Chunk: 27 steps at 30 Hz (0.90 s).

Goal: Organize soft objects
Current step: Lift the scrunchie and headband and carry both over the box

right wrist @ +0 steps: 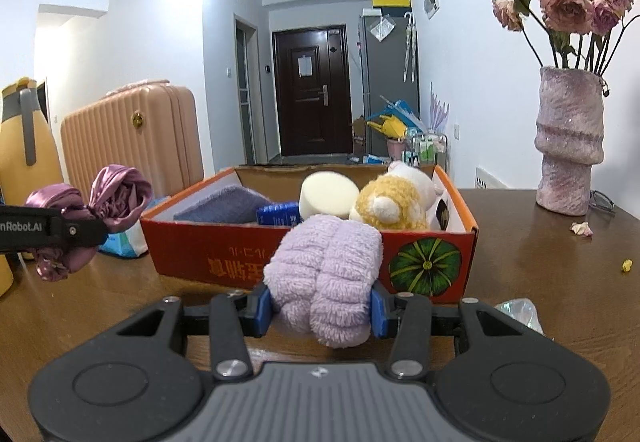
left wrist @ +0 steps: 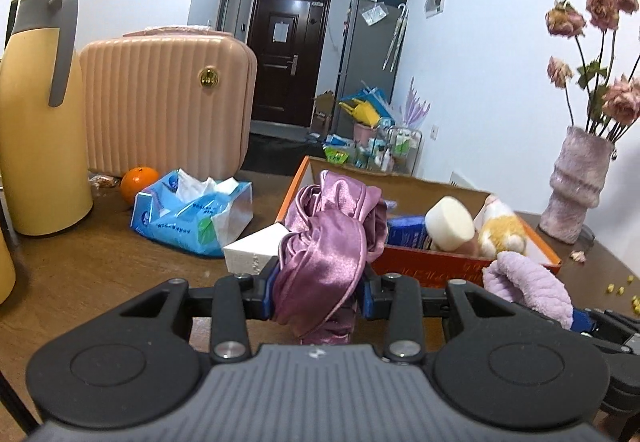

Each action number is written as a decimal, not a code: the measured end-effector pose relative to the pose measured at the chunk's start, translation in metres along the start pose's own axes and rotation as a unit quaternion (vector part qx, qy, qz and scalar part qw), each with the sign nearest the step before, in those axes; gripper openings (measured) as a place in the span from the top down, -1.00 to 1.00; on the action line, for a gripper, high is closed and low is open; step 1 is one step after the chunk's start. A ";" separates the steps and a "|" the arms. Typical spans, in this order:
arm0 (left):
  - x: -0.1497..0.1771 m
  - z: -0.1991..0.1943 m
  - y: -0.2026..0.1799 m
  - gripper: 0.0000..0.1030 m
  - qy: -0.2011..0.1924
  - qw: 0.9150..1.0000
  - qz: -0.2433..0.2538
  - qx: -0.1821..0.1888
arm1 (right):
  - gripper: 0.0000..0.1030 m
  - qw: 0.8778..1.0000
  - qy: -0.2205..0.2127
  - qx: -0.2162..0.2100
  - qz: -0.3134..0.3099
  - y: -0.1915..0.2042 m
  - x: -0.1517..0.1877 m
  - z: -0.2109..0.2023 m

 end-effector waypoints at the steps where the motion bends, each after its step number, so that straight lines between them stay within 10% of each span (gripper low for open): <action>1: -0.001 -0.001 0.000 0.26 -0.003 1.000 -0.002 0.003 | 0.12 1.000 -0.007 0.000 0.000 0.001 -0.001 -0.001; 27: -0.041 0.042 -0.021 0.26 -0.038 0.998 -0.040 0.010 | 0.12 0.993 -0.118 0.027 -0.018 0.028 -0.045 0.030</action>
Point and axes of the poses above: each gripper's, at about its wrist camera, not at the fingertips, and z roughly the way its jaws point, y to its left, x to its underside, the point moved 4 cm from there along z, roughly the way its jaws point, and after that the axes turned 5 degrees about y, right-handed, at the moved point
